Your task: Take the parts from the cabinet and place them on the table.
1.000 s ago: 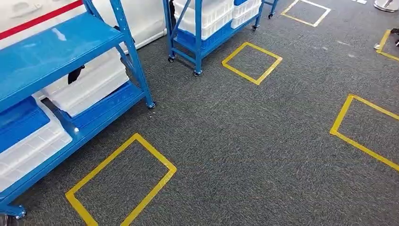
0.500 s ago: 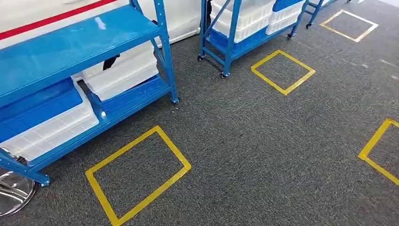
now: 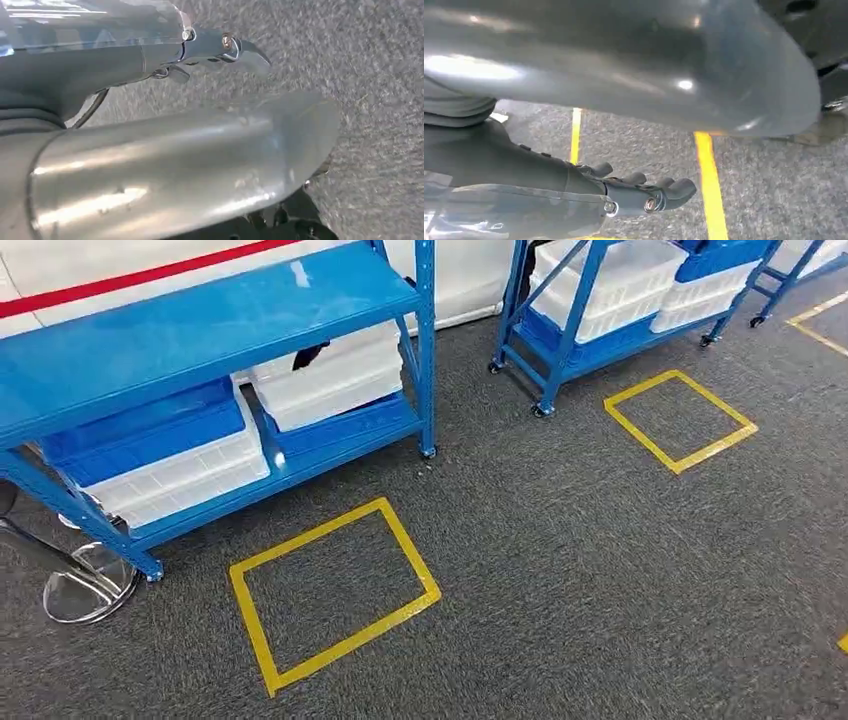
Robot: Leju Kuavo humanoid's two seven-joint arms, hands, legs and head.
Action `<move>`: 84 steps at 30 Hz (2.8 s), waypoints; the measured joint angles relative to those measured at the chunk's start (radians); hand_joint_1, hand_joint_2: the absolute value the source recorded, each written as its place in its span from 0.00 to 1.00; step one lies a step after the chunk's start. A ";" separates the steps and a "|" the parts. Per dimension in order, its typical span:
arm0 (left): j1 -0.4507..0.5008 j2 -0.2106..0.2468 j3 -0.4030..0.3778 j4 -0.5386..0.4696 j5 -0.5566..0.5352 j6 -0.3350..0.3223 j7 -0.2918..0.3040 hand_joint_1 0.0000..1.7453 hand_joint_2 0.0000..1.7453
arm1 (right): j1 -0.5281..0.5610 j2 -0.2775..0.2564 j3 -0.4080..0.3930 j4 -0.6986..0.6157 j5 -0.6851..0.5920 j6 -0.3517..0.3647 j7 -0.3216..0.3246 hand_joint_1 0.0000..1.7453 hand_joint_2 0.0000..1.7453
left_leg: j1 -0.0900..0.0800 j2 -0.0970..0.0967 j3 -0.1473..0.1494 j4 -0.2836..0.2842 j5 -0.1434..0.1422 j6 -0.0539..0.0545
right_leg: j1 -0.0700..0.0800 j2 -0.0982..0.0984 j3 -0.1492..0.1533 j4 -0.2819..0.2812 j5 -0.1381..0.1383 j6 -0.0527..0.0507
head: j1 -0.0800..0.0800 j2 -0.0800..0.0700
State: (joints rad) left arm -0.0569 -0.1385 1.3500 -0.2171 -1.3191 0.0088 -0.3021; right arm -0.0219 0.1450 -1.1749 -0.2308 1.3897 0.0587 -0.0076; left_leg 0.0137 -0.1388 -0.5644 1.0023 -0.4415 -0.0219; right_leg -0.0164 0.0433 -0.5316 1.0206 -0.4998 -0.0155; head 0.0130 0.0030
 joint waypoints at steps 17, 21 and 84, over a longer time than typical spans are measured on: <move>-0.001 -0.003 0.000 0.000 0.007 -0.003 -0.003 0.00 0.00 | -0.001 0.002 -0.007 0.000 -0.012 -0.010 -0.003 0.00 0.00 | -0.006 0.177 0.038 -0.014 -0.016 0.043 | 0.014 -0.128 0.011 0.012 -0.028 0.017 | -0.009 0.000; -0.005 -0.005 0.000 0.000 0.009 -0.003 -0.004 0.00 0.00 | 0.004 0.002 -0.024 0.000 -0.019 -0.016 -0.006 0.00 0.00 | -0.005 0.147 0.027 -0.014 -0.010 0.052 | 0.003 -0.047 -0.127 0.287 -0.156 0.027 | -0.004 0.000; 0.006 -0.012 0.001 0.000 0.008 -0.013 -0.012 0.00 0.00 | 0.006 -0.001 -0.050 0.002 -0.021 0.000 0.000 0.00 0.00 | -0.014 0.120 0.082 0.007 -0.077 0.059 | 0.001 -0.040 -0.134 0.271 -0.200 0.040 | -0.008 0.000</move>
State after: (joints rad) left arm -0.0508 -0.1507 1.3508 -0.2174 -1.3111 -0.0046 -0.3143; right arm -0.0162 0.1442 -1.2253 -0.2289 1.3684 0.0587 -0.0072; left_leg 0.0001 -0.0187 -0.4822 1.0090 -0.5189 0.0374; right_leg -0.0158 0.0030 -0.6652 1.2914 -0.6994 0.0241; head 0.0053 0.0027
